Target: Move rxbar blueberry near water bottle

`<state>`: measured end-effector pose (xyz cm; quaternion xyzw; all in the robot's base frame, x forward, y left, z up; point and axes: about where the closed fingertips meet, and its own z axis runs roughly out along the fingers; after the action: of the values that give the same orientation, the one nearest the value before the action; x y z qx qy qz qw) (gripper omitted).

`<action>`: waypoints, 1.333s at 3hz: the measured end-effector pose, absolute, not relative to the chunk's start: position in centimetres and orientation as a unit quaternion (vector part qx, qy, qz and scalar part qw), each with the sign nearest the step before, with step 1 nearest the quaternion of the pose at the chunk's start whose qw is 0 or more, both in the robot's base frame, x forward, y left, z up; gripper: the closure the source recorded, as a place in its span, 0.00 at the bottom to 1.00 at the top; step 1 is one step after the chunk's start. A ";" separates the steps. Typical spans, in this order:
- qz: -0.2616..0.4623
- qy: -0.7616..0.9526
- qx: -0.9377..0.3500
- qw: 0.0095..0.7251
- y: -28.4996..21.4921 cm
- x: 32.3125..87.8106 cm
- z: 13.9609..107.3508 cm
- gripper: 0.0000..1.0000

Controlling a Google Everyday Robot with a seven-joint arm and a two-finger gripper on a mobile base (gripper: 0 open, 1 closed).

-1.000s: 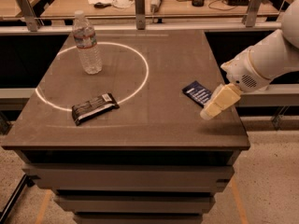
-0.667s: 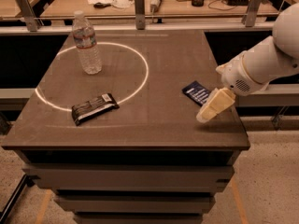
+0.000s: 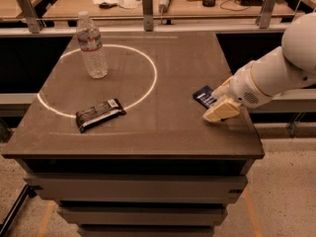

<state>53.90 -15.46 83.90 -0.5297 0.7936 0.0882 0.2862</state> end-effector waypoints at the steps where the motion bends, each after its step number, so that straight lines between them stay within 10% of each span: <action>1: 0.101 0.795 -0.529 0.280 -15.4 53.7 83.3 0.71; 2: 0.103 0.795 -0.530 0.278 -15.4 53.7 83.4 0.95; 3: 0.103 0.795 -0.530 0.278 -15.4 53.7 83.5 0.98; 4: 0.103 0.795 -0.530 0.278 -15.4 53.7 83.6 0.77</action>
Offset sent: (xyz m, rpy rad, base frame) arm -0.0032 0.0001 -0.0142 -0.0041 0.0692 0.0244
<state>53.71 -15.37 83.57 -0.5298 0.7948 0.1026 0.2778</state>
